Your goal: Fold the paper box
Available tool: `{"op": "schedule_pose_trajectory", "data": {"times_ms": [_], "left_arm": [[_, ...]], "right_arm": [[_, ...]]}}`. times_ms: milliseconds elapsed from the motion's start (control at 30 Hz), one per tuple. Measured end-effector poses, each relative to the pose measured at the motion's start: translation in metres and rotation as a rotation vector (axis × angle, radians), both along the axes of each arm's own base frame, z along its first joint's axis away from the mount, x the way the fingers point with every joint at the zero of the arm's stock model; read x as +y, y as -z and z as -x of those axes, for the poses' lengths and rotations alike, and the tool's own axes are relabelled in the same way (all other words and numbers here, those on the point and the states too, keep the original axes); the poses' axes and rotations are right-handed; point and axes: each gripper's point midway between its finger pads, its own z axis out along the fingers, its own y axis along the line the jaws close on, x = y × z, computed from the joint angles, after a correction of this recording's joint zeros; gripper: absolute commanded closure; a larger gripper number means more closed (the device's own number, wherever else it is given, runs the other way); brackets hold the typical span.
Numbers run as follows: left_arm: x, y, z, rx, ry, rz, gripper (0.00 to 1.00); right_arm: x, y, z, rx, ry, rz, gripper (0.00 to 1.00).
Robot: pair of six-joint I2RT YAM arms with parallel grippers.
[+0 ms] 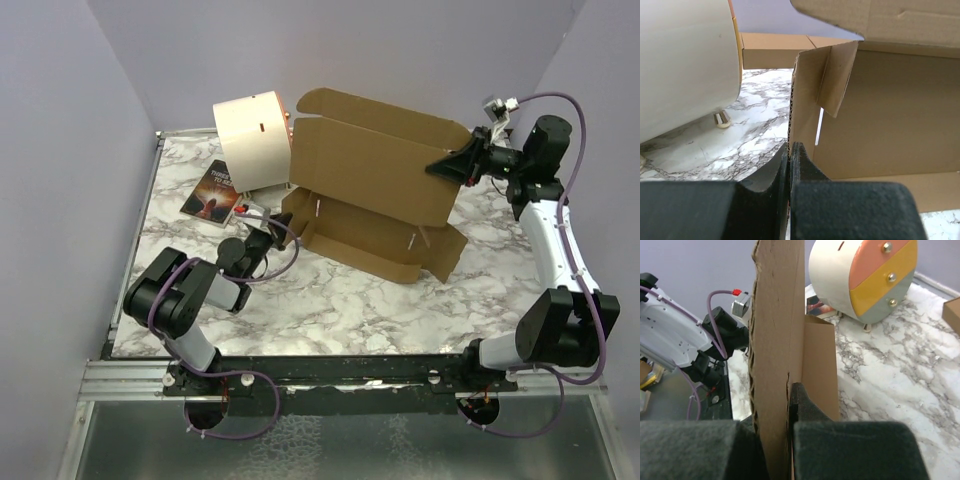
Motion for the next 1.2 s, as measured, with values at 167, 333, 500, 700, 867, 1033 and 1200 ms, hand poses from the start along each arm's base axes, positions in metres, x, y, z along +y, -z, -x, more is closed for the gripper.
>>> {"op": "schedule_pose_trajectory", "data": {"times_ms": [167, 333, 500, 700, 867, 1033, 1200], "left_arm": [[0.004, 0.002, 0.011, -0.031, -0.001, -0.011, 1.00], [0.007, 0.003, 0.019, -0.038, 0.001, -0.026, 1.00], [0.010, 0.004, 0.027, -0.036, 0.003, -0.027, 1.00], [0.011, 0.005, 0.032, -0.028, 0.004, -0.021, 0.97], [0.012, 0.005, 0.036, -0.016, 0.009, -0.002, 0.84], [0.012, -0.007, 0.041, -0.023, 0.016, 0.032, 0.73], [0.013, -0.022, 0.046, -0.034, 0.020, 0.066, 0.61]], "right_arm": [[0.001, 0.016, 0.008, 0.045, -0.035, -0.009, 0.99], [0.003, 0.022, 0.017, 0.046, -0.053, -0.006, 0.99], [0.003, 0.035, 0.021, 0.058, -0.064, 0.003, 0.99], [0.002, 0.044, 0.024, 0.052, -0.064, 0.015, 0.99], [0.002, 0.042, 0.028, 0.020, -0.064, 0.026, 0.99], [0.002, 0.046, 0.031, 0.031, -0.066, 0.027, 0.99], [0.002, 0.054, 0.033, 0.058, -0.067, 0.023, 0.99]]}}
